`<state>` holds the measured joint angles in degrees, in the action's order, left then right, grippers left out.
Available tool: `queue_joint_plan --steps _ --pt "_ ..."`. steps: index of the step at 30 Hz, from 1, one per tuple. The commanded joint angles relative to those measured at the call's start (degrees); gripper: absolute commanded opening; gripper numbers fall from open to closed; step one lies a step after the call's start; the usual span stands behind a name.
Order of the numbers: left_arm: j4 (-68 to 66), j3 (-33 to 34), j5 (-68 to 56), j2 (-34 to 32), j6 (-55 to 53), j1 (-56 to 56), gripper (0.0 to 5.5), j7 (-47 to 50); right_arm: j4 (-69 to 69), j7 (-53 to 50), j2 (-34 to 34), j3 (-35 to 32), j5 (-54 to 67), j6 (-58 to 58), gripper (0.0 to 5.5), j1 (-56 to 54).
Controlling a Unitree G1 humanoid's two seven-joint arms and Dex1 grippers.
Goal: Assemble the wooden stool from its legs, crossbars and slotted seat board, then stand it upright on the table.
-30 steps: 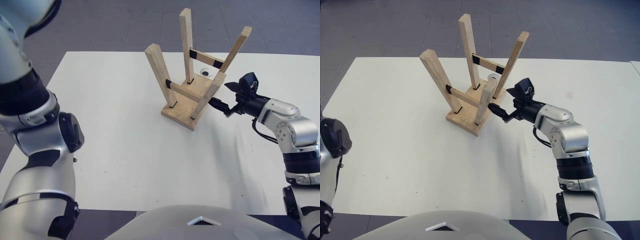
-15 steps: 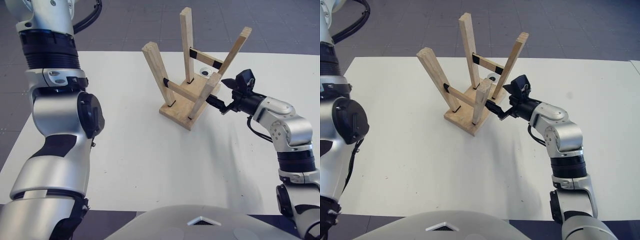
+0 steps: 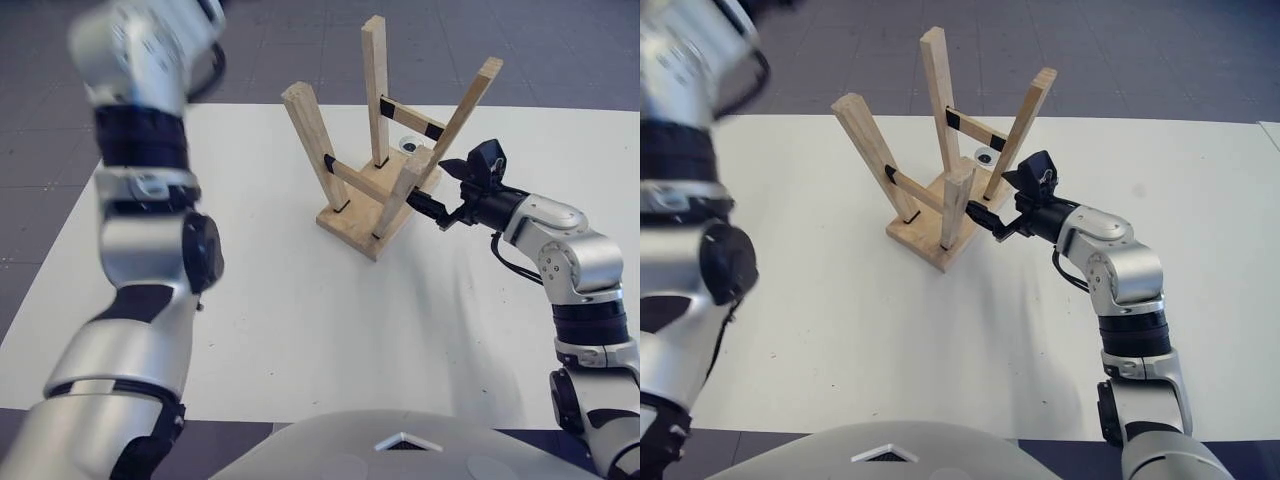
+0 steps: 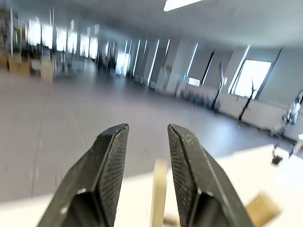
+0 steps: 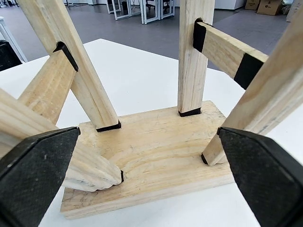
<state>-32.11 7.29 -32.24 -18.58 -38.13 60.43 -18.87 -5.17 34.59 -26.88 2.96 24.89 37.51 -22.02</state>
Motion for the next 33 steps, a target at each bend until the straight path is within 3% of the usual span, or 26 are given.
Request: queue_joint_plan --steps 1,3,5,17,22,26,30,33 --pt "10.9 -8.9 1.6 3.9 -9.9 -25.0 1.52 -0.4 -1.4 0.1 0.9 0.4 -0.1 1.0 5.36 -1.3" --pt "23.9 -12.4 -1.7 3.4 -16.1 -35.6 1.52 0.4 -1.8 -0.2 0.7 0.0 0.0 1.3 5.36 -0.6" --pt "28.9 -11.7 -3.3 2.6 -18.1 -36.8 1.52 1.2 -2.6 -0.6 0.8 -0.2 0.2 1.6 5.36 0.3" --pt "28.4 9.6 -6.7 -9.1 -16.7 -6.6 1.52 6.2 -3.9 -0.7 1.1 -0.1 0.2 2.7 5.36 0.1" --pt "37.3 15.5 -8.3 -10.1 -21.8 -5.4 1.52 13.4 -10.4 2.5 -1.4 4.2 2.3 9.4 5.36 0.6" --pt "46.6 18.9 -9.6 -7.4 -28.1 -11.3 1.52 19.6 -17.7 9.1 -5.4 9.9 5.3 15.3 5.36 -1.6" --pt "56.9 23.6 -13.0 0.2 -33.3 -13.9 1.52 28.3 -11.5 5.3 2.9 14.2 1.7 13.5 5.36 -10.0" --pt "62.8 23.4 -14.5 5.3 -37.0 -14.2 1.52 33.0 -8.9 2.2 3.0 12.7 -2.1 10.8 5.36 -10.5"
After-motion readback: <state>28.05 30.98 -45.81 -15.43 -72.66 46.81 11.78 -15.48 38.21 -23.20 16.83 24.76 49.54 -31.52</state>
